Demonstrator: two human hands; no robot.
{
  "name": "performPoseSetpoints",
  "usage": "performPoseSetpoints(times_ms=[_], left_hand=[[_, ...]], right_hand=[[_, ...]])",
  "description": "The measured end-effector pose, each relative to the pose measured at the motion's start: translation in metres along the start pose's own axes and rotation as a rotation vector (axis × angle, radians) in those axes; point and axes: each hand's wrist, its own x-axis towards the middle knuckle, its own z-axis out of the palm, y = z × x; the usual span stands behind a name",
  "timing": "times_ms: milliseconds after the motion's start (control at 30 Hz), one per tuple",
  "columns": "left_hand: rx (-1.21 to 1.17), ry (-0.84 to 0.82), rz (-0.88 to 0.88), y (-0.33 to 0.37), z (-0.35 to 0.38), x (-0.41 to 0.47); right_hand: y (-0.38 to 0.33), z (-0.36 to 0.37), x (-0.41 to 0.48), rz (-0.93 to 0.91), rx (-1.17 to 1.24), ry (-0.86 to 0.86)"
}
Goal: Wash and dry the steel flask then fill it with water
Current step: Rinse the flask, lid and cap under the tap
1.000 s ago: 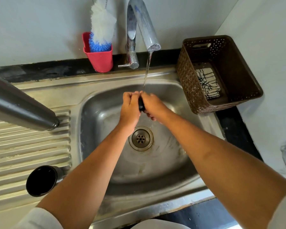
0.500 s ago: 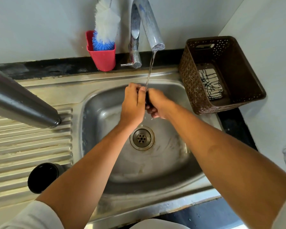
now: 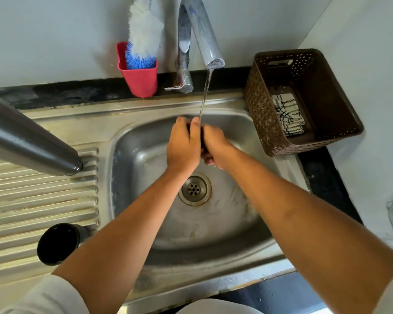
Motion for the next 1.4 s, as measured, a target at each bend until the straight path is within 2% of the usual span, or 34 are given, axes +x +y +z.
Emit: performPoseSetpoints(times_ms=[67, 133, 200, 267, 333, 400, 533, 733, 833, 900, 967, 1033, 1133, 1200, 1300, 1400], left_hand=[[0.073, -0.068, 0.135, -0.001, -0.001, -0.003], [-0.052, -0.152, 0.091, -0.001, 0.002, -0.002], [-0.402, -0.141, -0.174, 0.006, 0.007, 0.002], [-0.611, -0.062, -0.473, 0.014, 0.006, 0.011], [-0.757, -0.048, -0.702, 0.016, 0.0, 0.018], [-0.849, -0.083, -0.835, 0.015, -0.007, 0.02], [-0.865, -0.12, -0.805, 0.015, -0.012, 0.013], [-0.875, -0.13, -0.703, 0.015, -0.013, 0.008], [-0.85, -0.165, -0.658, 0.015, -0.016, 0.006], [-0.827, -0.206, -0.671, 0.014, -0.017, 0.003], [-0.799, -0.232, -0.717, 0.014, -0.017, 0.001], [-0.787, -0.196, -0.778, 0.014, -0.017, 0.003], [-0.822, -0.101, -0.863, 0.013, -0.017, 0.008], [-0.81, -0.095, -0.878, 0.011, -0.016, 0.007], [-0.728, -0.111, -0.87, 0.005, -0.011, 0.004], [-0.658, -0.056, -0.879, -0.002, -0.012, 0.006]], right_hand=[[-0.003, -0.008, -0.001, 0.14, 0.081, -0.081], [-0.002, -0.009, 0.0, 0.037, 0.004, -0.001], [0.004, -0.003, 0.0, -0.247, -0.264, 0.168], [0.013, 0.004, -0.007, -0.495, -0.525, 0.254], [0.021, 0.006, -0.011, -0.66, -0.685, 0.309], [0.026, 0.001, -0.01, -0.725, -0.717, 0.296], [0.033, -0.008, -0.009, -0.737, -0.405, 0.225], [0.032, -0.006, -0.008, -0.657, -0.113, 0.304], [0.032, -0.006, -0.004, -0.486, 0.11, 0.215], [0.028, -0.006, -0.004, -0.351, 0.21, 0.218], [0.026, -0.005, -0.001, -0.326, 0.167, 0.317], [0.029, -0.006, 0.001, -0.447, -0.021, 0.355], [0.037, -0.005, -0.005, -0.637, -0.308, 0.203], [0.042, -0.004, -0.005, -0.63, -0.423, 0.123], [0.042, -0.005, -0.003, -0.553, -0.414, 0.171], [0.036, -0.004, -0.001, -0.474, -0.336, 0.174]])
